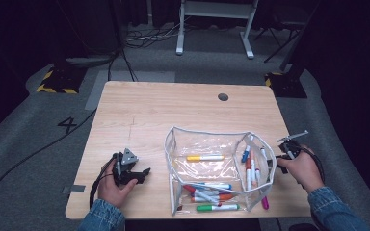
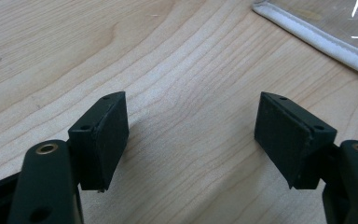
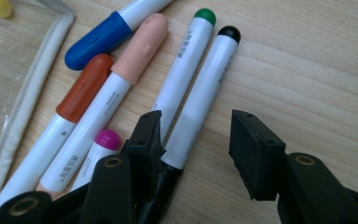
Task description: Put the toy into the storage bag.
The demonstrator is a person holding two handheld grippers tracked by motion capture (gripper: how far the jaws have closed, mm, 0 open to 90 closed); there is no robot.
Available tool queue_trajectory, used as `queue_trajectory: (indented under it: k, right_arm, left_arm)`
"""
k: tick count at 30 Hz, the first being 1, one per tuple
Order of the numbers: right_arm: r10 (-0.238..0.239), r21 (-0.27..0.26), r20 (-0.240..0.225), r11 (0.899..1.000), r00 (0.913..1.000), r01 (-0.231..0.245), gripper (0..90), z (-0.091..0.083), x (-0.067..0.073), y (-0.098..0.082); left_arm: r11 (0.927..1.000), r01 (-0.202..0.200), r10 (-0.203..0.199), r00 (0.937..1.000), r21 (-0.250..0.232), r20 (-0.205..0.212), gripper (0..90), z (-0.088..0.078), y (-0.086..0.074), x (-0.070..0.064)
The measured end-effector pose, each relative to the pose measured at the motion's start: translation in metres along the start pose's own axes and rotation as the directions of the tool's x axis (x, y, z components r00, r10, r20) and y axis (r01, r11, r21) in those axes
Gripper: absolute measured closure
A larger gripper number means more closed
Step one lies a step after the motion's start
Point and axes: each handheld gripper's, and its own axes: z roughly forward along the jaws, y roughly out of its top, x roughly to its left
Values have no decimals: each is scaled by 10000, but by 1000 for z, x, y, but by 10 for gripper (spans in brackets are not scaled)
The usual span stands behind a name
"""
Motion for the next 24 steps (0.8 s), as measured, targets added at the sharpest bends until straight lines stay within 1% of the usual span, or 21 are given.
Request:
queue_trajectory:
  k: [2,3,5,6,7,8,9,11,13,14,16,18,21,24]
  right_arm:
    - [100,88,61,9999,9999,-100,581,4,-2,-1]
    - [41,165,106,9999,9999,-42,603,6,-3,-1]
    - [112,269,348,9996,9993,-121,634,10,-5,-2]
    - [219,263,475,9994,9986,-231,676,10,-5,-3]
    - [228,260,551,9994,9982,-243,706,10,-6,-3]
    - [282,309,721,9991,9970,-305,743,10,-7,-3]
    - [399,350,845,9985,9956,-430,764,9,-7,-3]
    - [684,292,917,9970,9934,-713,769,9,-9,-3]
    - [758,268,1009,9965,9920,-789,769,8,-10,-4]
    - [789,219,965,9964,9922,-813,769,7,-11,-4]
    - [897,134,825,9957,9925,-911,769,2,-13,-5]
    - [863,16,781,9962,9932,-866,770,-6,-13,-4]
    - [810,-276,658,9965,9945,-793,770,-22,-12,0]
    - [569,-614,505,9967,9971,-537,770,-41,-9,5]
  left_arm:
    - [10000,-2,2,10000,3,0,266,0,0,0]
    - [10000,-1,1,10000,4,-1,266,0,0,0]
    - [10000,-14,14,10000,11,15,265,0,0,0]
    - [10000,-9,9,10000,4,-3,265,0,0,0]
    - [10000,-1,1,10000,4,-3,265,0,0,0]
    - [10000,-4,4,10000,3,-1,266,0,0,0]
    - [10000,-6,6,10000,8,18,266,0,0,0]
    - [10000,-5,5,10000,6,-5,265,0,0,0]
    - [10000,-6,6,10000,2,-3,265,0,0,0]
    - [10000,-5,5,10000,3,19,266,0,0,0]
    - [10000,4,-4,10000,5,27,265,0,0,0]
    - [10000,-2,2,10000,1,-1,265,0,0,0]
    - [10000,8,-8,10000,6,8,265,0,0,0]
    - [10000,-1,1,10000,5,-1,265,0,0,0]
